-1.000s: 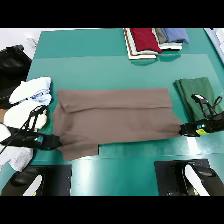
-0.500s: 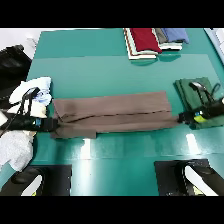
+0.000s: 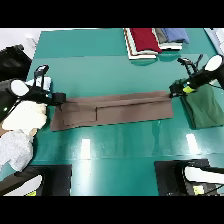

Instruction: Fold the shirts.

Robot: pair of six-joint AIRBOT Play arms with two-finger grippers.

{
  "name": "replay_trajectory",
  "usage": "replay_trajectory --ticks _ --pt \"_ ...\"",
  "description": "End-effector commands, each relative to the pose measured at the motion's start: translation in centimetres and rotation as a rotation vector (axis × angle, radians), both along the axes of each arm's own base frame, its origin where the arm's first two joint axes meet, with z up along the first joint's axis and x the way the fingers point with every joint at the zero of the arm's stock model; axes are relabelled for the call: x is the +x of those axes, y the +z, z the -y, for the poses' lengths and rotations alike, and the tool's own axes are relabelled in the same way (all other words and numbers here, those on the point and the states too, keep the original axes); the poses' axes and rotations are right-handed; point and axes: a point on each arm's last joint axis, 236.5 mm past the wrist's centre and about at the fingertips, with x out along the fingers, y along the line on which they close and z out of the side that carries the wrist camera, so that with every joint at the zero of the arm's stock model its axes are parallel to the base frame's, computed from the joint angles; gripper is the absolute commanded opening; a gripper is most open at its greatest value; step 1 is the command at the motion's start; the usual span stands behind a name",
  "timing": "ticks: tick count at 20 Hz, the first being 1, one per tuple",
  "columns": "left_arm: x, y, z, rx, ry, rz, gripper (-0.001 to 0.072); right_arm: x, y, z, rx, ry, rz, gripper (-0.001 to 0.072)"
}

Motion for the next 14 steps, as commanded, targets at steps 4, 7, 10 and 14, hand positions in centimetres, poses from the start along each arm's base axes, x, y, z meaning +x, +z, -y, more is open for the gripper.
replay_trajectory --ticks 4,7,10,14 --pt "2.8 -0.1 0.0 0.003 0.013 0.039 0.0551 5.5 -0.2 -1.8 0.172 -0.031 0.046 0.0387" --pt "2.5 1.9 0.4 -0.002 -0.014 0.014 0.054 4.4 0.1 0.1 0.226 -0.053 0.03 0.0398" --pt "1.8 2.3 1.5 -0.052 -0.021 -0.021 0.0515 1.3 -2.0 4.3 0.234 -0.155 -0.007 0.049" --pt "2.1 4.6 5.9 -0.248 -0.076 0.022 0.0025 -1.9 -6.0 5.9 0.379 -0.271 -0.091 0.0509"
